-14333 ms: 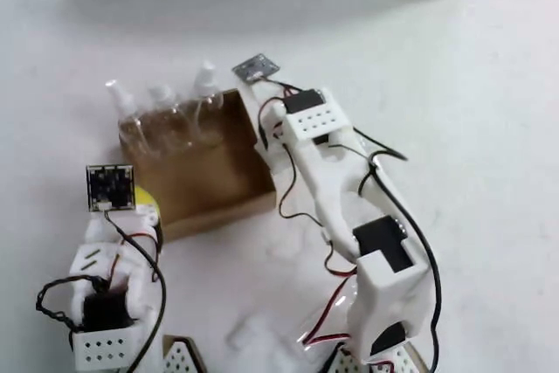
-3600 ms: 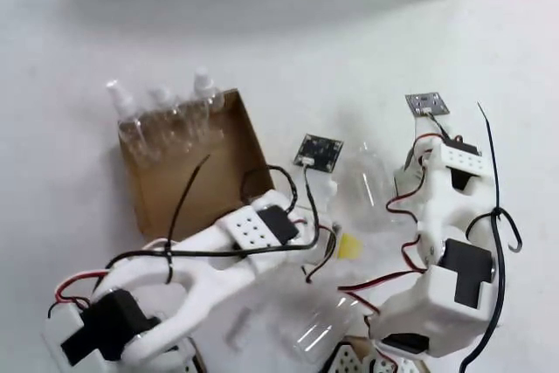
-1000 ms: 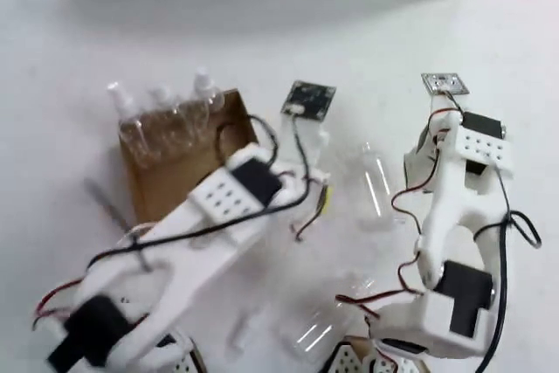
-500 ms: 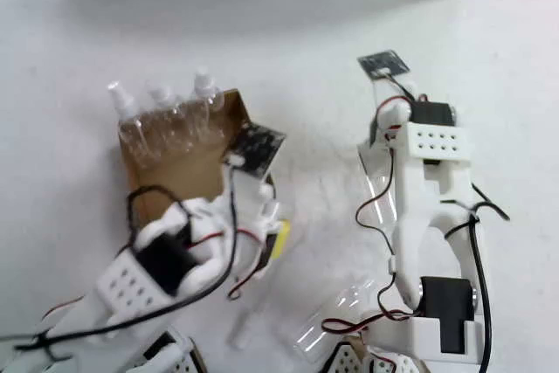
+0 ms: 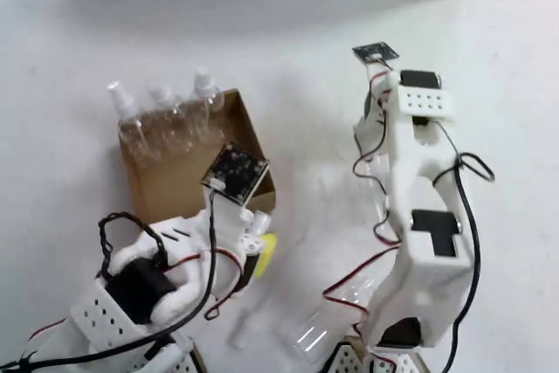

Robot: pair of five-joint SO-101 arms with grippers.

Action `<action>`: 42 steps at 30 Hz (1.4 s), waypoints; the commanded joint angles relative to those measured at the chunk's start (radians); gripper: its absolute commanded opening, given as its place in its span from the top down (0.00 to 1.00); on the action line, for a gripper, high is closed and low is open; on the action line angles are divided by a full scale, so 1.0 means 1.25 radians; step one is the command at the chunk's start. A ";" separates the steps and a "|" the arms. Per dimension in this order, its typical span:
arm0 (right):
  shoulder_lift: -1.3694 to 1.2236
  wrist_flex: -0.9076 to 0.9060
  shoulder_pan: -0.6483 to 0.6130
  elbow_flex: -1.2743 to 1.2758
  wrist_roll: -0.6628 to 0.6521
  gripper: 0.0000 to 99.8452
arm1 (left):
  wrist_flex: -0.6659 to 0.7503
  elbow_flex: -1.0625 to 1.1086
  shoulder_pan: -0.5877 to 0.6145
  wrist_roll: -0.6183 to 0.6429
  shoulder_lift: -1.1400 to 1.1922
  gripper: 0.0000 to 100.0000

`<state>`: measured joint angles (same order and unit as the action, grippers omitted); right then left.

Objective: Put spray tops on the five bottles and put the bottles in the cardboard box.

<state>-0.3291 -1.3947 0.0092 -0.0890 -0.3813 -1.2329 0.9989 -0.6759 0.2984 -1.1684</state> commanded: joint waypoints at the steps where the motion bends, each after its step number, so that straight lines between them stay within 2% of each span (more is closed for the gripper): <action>1: -0.067 -0.056 -0.007 -0.125 0.000 0.71 | -0.005 -0.007 -0.004 -0.014 -0.017 0.98; 6: -0.147 -0.075 -0.009 -0.180 0.005 0.71 | -0.005 -0.006 -0.003 -0.017 -0.017 0.98; 12: -0.139 -0.160 -0.008 -0.260 0.015 0.71 | -0.004 -0.006 -0.003 -0.017 -0.017 0.98; 16: -0.089 -0.212 -0.004 -0.295 0.085 0.71 | -0.001 0.000 -0.001 -0.016 -0.017 0.98; 23: 0.058 -0.255 -0.001 -0.183 0.335 0.71 | 0.076 0.074 0.080 -0.021 -0.017 0.98; 28: 0.251 -0.158 -0.002 0.042 0.466 0.71 | 0.117 0.122 0.116 -0.077 -0.017 0.98; 33: 0.423 0.012 0.002 0.298 0.674 0.71 | 0.120 0.123 0.139 -0.081 -0.017 0.98; 36: 0.470 0.112 -0.001 0.412 0.701 0.71 | 0.119 0.123 0.138 -0.081 -0.017 0.98; 42: 0.445 0.184 0.004 0.484 0.773 0.71 | 0.119 0.124 0.138 -0.081 -0.017 0.98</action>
<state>0.2110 -1.2213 0.0046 0.5063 0.5332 -1.1147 1.1630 -0.5132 0.2079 -1.1684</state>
